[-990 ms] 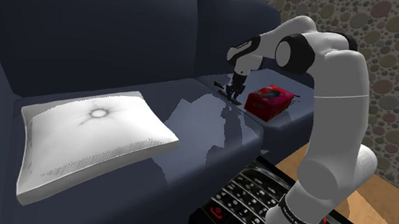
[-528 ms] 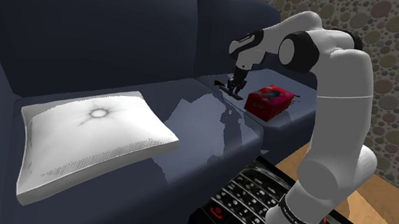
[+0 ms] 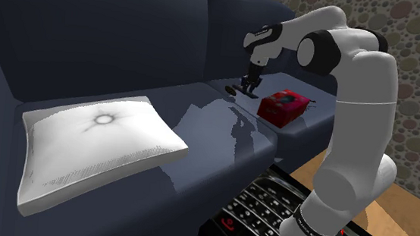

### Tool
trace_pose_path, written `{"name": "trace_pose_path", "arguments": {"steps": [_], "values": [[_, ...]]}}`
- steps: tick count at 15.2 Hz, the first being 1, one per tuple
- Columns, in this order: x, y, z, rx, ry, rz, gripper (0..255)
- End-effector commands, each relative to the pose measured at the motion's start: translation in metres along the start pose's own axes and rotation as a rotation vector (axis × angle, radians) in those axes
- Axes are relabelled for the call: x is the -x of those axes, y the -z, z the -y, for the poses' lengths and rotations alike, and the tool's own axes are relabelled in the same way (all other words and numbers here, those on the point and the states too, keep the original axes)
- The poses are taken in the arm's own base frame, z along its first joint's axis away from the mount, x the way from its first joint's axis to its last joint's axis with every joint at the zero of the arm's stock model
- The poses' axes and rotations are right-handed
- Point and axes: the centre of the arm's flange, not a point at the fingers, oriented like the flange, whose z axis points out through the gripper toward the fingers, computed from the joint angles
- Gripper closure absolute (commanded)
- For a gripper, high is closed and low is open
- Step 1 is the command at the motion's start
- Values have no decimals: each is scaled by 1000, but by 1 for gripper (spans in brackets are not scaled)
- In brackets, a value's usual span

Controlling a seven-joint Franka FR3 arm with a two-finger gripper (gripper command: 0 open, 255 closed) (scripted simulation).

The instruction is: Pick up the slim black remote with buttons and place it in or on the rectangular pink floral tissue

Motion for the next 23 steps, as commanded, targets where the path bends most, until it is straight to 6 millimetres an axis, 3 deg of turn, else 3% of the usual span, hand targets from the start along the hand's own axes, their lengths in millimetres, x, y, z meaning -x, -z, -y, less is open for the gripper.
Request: {"name": "trace_pose_path", "arguments": {"steps": [1,19,23], "values": [[1,10,1,0,0,0,255],[2,100,8,0,0,0,255],[37,101,-31,0,0,0,255]]}}
